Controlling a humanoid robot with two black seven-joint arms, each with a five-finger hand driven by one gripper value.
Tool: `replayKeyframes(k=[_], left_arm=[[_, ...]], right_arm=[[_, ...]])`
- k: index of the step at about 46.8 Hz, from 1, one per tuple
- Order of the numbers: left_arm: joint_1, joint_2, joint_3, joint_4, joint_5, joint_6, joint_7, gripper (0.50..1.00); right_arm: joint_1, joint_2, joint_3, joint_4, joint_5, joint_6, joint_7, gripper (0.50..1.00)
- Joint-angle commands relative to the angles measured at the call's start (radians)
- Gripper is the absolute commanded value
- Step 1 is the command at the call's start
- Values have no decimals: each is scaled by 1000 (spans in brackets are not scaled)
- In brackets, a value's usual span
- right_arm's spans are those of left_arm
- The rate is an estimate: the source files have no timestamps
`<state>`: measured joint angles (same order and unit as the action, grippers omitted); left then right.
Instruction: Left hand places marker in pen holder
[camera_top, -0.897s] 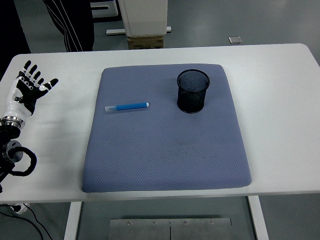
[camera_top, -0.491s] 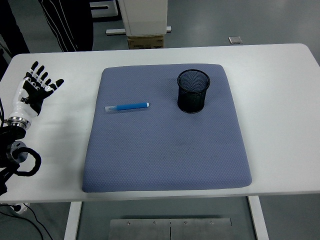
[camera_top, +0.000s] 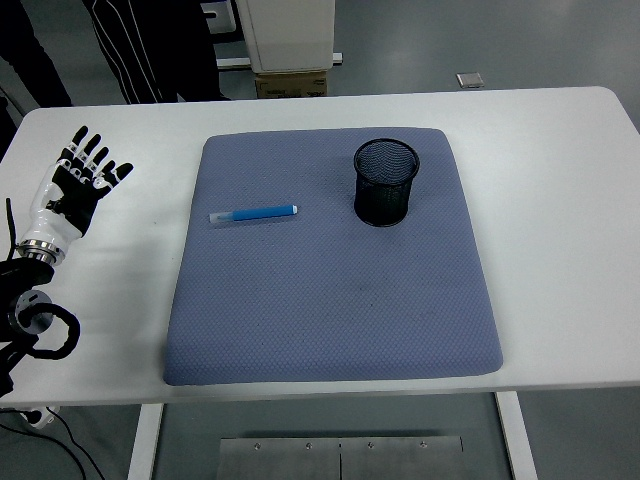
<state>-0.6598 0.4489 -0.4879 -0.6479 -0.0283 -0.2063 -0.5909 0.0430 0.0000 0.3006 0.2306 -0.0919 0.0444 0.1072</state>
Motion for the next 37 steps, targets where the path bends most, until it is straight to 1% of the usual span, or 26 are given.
replayKeyframes(k=[1, 8, 23, 30, 37], left_arm=[[-15, 5, -6, 1, 2, 4, 0, 1000], [-46, 7, -6, 1, 2, 13, 3, 1000], [-58, 4, 2, 1, 27, 22, 19, 1000], [-69, -16, 6, -4, 76, 36, 72, 1000], [-86, -21, 14, -6, 148, 36, 88, 1000]], right_arm=[[0, 0, 0, -1, 0, 0, 0, 1000], [0, 0, 0, 1, 0, 0, 0, 1000], [0, 0, 0, -1, 0, 0, 0, 1000], [0, 0, 0, -1, 0, 0, 0, 1000], [0, 0, 0, 1, 0, 0, 0, 1000]])
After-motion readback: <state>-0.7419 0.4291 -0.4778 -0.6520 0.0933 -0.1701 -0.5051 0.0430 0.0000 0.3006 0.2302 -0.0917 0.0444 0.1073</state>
